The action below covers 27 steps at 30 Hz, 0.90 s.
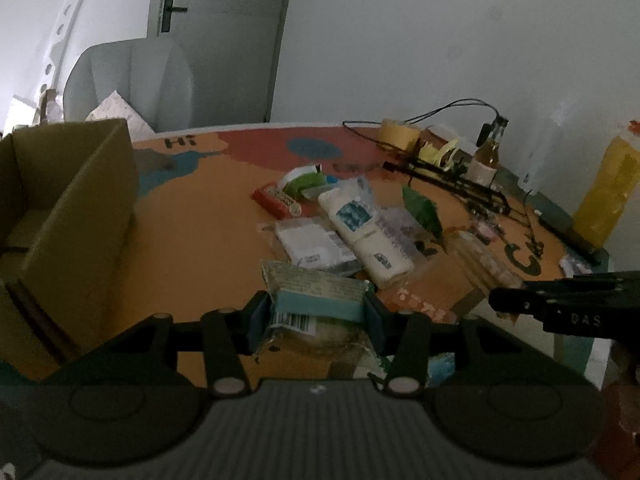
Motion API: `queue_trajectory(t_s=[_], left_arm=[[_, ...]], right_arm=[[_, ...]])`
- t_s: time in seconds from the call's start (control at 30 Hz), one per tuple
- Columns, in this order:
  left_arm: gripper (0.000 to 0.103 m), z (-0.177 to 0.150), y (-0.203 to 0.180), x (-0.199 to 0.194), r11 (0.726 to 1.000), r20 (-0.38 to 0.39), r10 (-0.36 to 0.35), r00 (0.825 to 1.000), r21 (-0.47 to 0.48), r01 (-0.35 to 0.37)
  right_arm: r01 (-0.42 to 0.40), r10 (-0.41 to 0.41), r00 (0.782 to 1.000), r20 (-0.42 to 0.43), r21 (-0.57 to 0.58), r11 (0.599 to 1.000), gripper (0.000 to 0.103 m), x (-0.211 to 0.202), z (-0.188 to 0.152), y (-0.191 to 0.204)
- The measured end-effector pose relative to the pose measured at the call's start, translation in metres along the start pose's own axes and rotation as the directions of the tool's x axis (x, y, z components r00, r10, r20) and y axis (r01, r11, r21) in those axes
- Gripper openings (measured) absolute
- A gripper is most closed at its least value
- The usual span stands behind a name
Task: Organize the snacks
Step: 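Carry both packs over the cardboard box and open the left tool to drop its pack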
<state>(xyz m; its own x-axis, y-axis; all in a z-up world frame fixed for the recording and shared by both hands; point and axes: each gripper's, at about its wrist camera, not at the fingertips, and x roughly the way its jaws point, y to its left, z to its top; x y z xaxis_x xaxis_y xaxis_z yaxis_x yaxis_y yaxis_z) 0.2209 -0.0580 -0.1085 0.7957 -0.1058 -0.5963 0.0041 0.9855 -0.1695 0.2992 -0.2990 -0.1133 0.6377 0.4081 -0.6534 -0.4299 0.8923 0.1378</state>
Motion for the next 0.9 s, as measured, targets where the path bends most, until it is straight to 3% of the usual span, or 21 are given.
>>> queue_trajectory(t_s=[0.17, 0.47, 0.9], left_arm=[[0.049, 0.008, 0.005, -0.020, 0.999, 0.024, -0.035, 0.999, 0.004, 0.035], [0.049, 0.020, 0.023, -0.055, 0.999, 0.087, -0.038, 0.995, 0.018, 0.036], [0.049, 0.042, 0.079, -0.100, 0.999, 0.138, 0.037, 0.990, -0.032, -0.033]], right_arm=[[-0.009, 0.009, 0.999, 0.035, 0.002, 1.000, 0.031, -0.012, 0.006, 0.011], [-0.029, 0.030, 0.996, 0.081, -0.018, 0.999, 0.031, -0.025, 0.022, 0.044], [-0.114, 0.121, 0.986, 0.112, -0.068, 0.991, 0.031, -0.026, 0.052, 0.101]])
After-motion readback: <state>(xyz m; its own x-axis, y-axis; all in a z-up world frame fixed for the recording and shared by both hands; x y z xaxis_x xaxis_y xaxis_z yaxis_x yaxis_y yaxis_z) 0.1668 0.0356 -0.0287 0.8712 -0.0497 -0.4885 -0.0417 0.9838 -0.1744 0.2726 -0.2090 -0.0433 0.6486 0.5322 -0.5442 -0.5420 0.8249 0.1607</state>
